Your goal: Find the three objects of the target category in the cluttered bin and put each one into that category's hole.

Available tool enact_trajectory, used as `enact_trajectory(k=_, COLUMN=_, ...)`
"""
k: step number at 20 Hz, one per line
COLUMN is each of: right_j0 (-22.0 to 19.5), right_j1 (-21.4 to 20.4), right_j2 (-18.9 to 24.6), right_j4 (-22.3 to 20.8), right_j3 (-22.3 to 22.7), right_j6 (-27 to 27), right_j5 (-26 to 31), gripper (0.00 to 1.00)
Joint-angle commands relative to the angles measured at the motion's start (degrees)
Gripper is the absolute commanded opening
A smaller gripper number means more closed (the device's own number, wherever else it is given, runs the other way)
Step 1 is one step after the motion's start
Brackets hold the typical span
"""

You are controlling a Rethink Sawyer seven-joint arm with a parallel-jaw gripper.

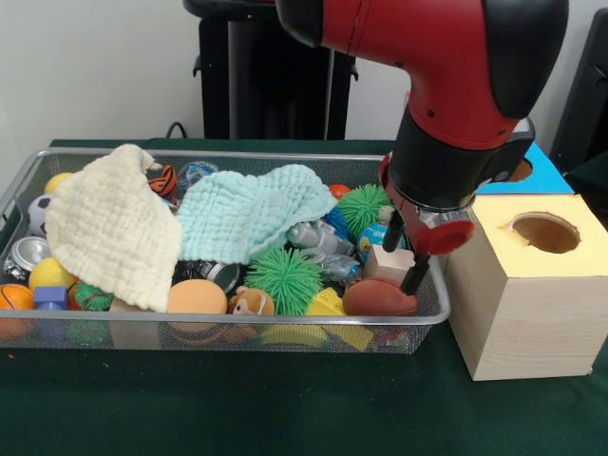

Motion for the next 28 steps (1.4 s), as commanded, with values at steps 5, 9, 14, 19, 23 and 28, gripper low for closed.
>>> enact_trajectory(k=5, right_j0=-1.9, right_j1=2.1, right_j2=2.1, right_j4=3.7, right_j3=5.9, right_j6=15.7, right_j5=-2.5, gripper=1.0)
enact_trajectory(k=9, right_j0=-3.2, right_j1=3.7, right_j2=2.9, right_j4=3.4, right_j3=6.4, right_j6=13.3, right_j5=-6.6, gripper=1.0)
enact_trajectory(k=14, right_j0=-3.6, right_j1=5.4, right_j2=3.3, right_j4=3.9, right_j3=5.9, right_j6=13.5, right_j5=-8.9, gripper=1.0)
enact_trajectory(k=19, right_j0=-3.1, right_j1=6.1, right_j2=2.5, right_j4=4.0, right_j3=4.9, right_j6=14.2, right_j5=-8.6, gripper=1.0)
enact_trajectory(k=23, right_j0=-2.4, right_j1=7.2, right_j2=2.5, right_j4=4.7, right_j3=4.6, right_j6=15.7, right_j5=-10.1, gripper=1.0)
enact_trajectory(k=28, right_j0=0.4, right_j1=7.1, right_j2=2.3, right_j4=7.4, right_j3=4.6, right_j6=20.3, right_j5=-7.8, gripper=1.0)
